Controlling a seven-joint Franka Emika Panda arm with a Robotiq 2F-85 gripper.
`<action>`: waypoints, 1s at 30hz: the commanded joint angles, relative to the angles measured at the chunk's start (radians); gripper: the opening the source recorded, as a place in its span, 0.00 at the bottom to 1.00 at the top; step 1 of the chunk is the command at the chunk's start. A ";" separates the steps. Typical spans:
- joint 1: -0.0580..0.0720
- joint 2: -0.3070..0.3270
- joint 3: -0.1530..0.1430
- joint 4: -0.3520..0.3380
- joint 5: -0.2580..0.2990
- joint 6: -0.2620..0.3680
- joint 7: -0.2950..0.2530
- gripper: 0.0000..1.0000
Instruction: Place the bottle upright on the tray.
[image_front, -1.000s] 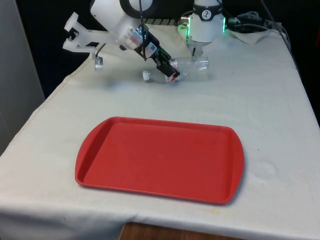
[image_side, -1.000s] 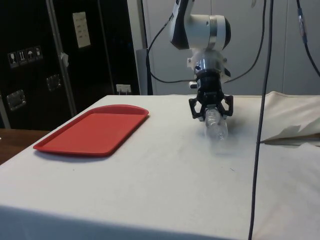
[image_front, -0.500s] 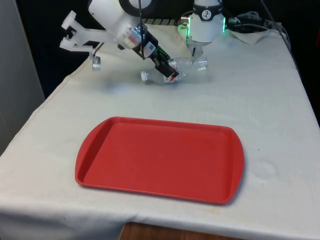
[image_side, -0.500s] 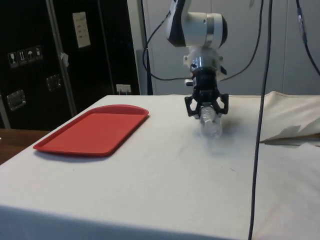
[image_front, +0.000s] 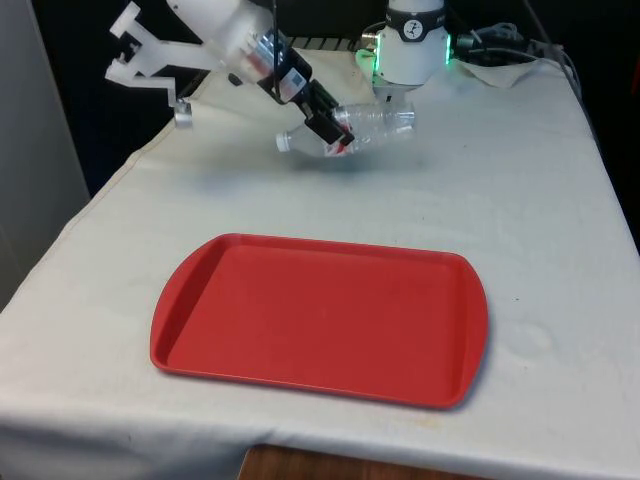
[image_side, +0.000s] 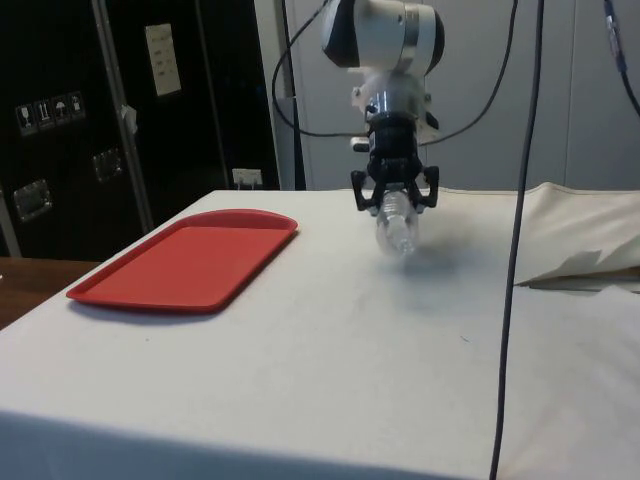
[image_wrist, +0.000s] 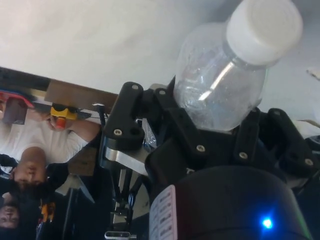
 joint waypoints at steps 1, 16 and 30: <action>0.005 -0.017 -0.005 0.000 -0.013 -0.006 0.018 0.33; 0.003 -0.097 -0.006 0.009 -0.051 -0.027 0.085 0.33; 0.002 -0.108 -0.004 0.011 -0.054 -0.029 0.091 0.33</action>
